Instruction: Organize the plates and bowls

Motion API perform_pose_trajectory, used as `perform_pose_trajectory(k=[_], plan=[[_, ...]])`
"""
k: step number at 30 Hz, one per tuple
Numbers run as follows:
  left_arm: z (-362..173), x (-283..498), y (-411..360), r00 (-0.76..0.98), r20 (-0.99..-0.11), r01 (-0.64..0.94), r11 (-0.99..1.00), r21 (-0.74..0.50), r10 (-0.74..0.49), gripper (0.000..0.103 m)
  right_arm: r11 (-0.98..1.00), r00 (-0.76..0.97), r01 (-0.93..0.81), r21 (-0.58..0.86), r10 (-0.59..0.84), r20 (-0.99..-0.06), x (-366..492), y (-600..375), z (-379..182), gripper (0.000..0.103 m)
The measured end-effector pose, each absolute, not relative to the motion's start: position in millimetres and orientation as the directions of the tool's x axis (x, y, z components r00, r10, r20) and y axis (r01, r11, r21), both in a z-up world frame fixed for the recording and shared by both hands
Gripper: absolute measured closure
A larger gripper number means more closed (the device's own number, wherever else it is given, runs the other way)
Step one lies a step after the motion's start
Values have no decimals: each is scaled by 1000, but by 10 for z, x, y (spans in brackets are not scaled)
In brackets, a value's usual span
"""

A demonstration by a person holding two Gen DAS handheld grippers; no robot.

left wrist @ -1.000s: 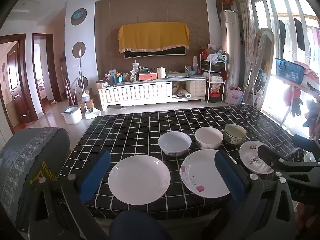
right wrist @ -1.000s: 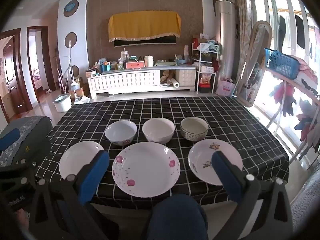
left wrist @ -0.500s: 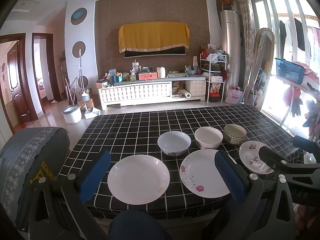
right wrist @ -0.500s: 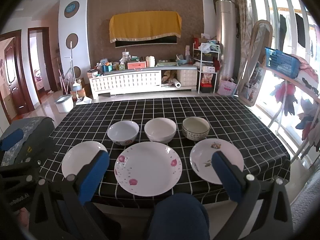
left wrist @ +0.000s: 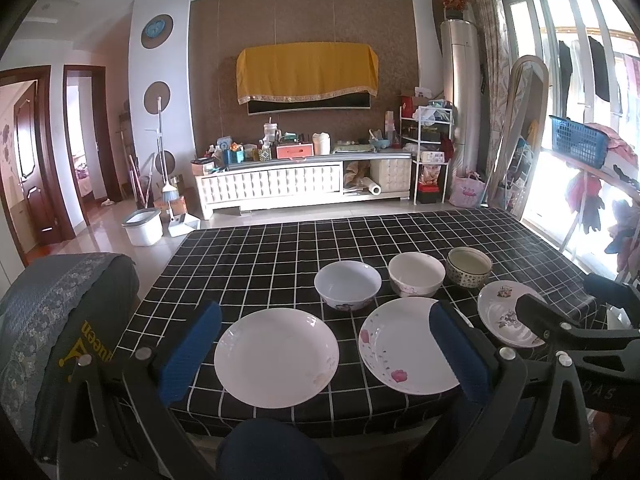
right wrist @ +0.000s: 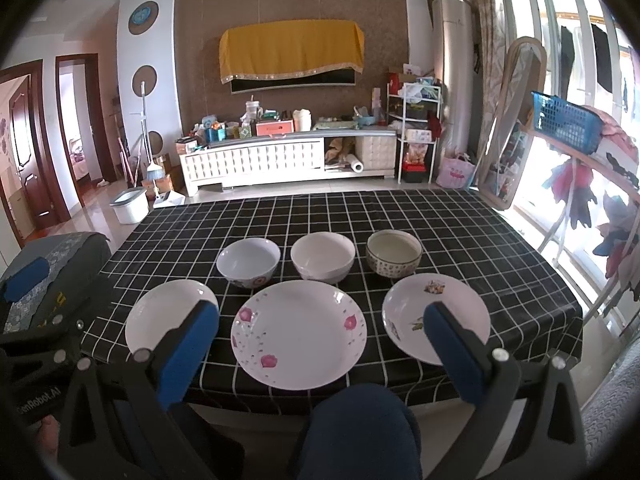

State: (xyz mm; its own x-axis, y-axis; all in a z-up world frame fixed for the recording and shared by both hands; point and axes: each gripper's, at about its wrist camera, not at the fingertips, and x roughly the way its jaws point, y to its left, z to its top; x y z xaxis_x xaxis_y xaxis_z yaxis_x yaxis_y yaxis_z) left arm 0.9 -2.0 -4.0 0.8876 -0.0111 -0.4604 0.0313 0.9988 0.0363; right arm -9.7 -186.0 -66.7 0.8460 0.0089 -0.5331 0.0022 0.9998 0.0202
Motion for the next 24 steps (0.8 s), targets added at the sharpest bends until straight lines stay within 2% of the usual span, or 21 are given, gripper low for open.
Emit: perform_pose_trajectory(k=[24], plan=[[-54,5,-76,886,-463,41,998,42,-17,0,1000,844,9,23,5,-536,-100,-1881,-674,0]])
